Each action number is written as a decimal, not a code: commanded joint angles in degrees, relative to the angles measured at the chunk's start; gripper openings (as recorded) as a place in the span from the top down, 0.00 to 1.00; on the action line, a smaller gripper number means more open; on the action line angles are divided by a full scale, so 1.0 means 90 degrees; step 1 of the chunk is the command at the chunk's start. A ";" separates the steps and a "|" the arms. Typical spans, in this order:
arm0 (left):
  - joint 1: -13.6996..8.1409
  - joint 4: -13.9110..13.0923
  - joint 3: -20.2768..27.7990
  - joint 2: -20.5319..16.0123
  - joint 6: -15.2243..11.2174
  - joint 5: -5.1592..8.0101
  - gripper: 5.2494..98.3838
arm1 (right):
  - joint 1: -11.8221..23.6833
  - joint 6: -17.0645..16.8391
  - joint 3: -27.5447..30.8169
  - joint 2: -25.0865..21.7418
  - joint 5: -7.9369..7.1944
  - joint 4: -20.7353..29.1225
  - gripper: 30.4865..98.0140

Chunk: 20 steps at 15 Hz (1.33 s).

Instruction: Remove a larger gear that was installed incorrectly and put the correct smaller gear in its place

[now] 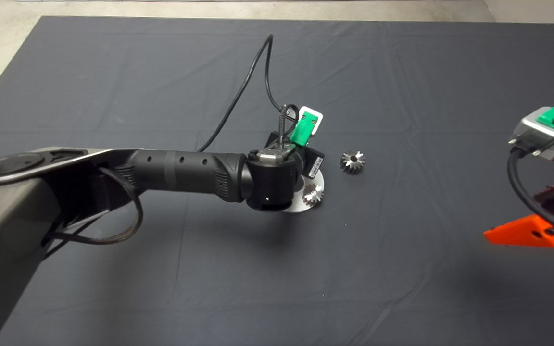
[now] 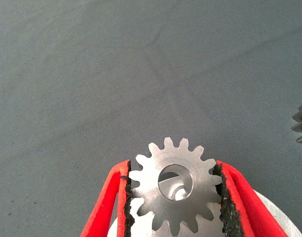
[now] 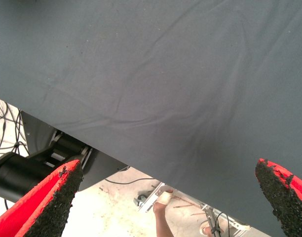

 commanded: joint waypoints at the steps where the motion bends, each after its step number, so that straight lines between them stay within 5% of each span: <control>1: -0.0132 0.0054 0.0039 -0.0016 0.0059 -0.0005 0.70 | 0.0142 0.0046 0.0016 0.0019 0.0003 0.0204 0.08; 20: -0.0103 -0.0004 0.0408 -0.0025 -0.0019 -0.0005 0.70 | 0.0142 0.0046 0.0026 -0.0020 0.0003 0.0204 0.08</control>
